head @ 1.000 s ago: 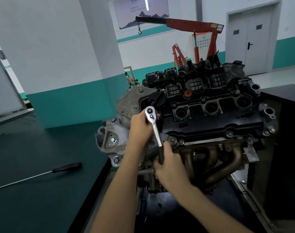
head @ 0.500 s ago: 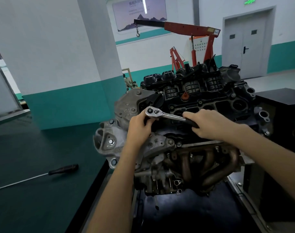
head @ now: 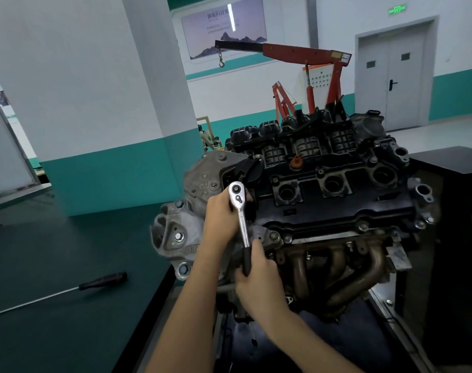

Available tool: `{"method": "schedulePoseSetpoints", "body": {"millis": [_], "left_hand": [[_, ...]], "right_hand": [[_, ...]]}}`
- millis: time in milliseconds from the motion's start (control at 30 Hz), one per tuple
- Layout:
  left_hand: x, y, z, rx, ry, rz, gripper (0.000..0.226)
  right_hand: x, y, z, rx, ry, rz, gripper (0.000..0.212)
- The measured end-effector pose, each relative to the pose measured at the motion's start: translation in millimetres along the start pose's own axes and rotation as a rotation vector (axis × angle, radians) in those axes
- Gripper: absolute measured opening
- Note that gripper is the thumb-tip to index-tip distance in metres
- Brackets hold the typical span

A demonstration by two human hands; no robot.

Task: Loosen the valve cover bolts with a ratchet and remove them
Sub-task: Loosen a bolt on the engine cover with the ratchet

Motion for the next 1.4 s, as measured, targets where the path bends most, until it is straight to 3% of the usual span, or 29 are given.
{"method": "schedulePoseSetpoints", "body": {"millis": [133,200,333,400,500,567,633,700,767,867,1000,1100,1200,1300,1400], "left_hand": [[8.5,-4.1,-1.9,0.008,0.105,-0.038,0.029],[9.7,-1.4,-2.3,-0.038,0.109,-0.034,0.027],[8.0,-1.4,-1.7,-0.017,0.074,0.021,0.015],[8.3,-0.8,-2.2,-0.008,0.054,0.03,0.013],[8.3,-1.5,-2.4,0.037,0.023,0.053,0.022],[7.5,-1.5,-1.8,0.044,0.004,0.074,0.03],[4.1,0.7,0.3,0.014,0.002,0.087,0.016],[-0.2,1.4,1.2,0.01,-0.007,0.064,0.015],[0.5,0.6,0.5,0.02,-0.003,0.038,0.027],[3.7,-1.5,-0.7,0.029,0.027,0.018,0.035],[8.3,0.1,-1.8,-0.041,0.099,0.018,0.024],[14.6,-2.9,-1.9,-0.035,0.125,0.065,0.021],[14.1,-4.5,-3.0,0.013,0.092,0.064,0.019],[9.8,-3.7,-1.9,0.055,0.031,0.086,0.015],[5.1,-1.9,-0.2,0.063,-0.006,0.111,0.014]], "right_hand": [[8.8,-47.7,8.9,-0.189,-0.085,-0.215,0.029],[10.5,-84.7,21.1,-0.273,-0.135,-0.393,0.031],[-7.2,-144.0,58.7,-0.23,-0.26,-0.955,0.038],[-13.9,-152.0,65.5,-0.178,-0.31,-1.023,0.032],[1.7,-132.0,46.4,-0.111,-0.226,-0.857,0.031],[14.3,-94.2,19.7,-0.144,-0.121,-0.447,0.029],[13.7,-50.0,2.8,-0.13,-0.057,-0.156,0.026],[8.1,-15.0,-1.2,-0.029,-0.01,-0.046,0.033],[-0.2,6.0,-3.0,0.017,0.004,0.044,0.041],[2.3,-4.9,-0.8,-0.045,-0.005,-0.001,0.043],[12.2,-73.8,14.6,-0.246,-0.108,-0.263,0.035],[8.4,-129.0,46.0,-0.287,-0.151,-0.644,0.042],[-7.4,-146.5,59.7,-0.217,-0.254,-0.931,0.04],[1.3,-131.8,41.0,-0.114,-0.191,-0.796,0.035],[10.5,-69.5,5.2,-0.137,-0.063,-0.251,0.028]]}}
Point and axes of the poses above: each hand's wrist, its own z-axis towards the middle knuckle, its own y-axis out of the palm, x = y × z, the point moved 6 cm from there along z, towards the middle knuckle, and after that the axes turned 9 degrees about -x, right-handed, at the moved point
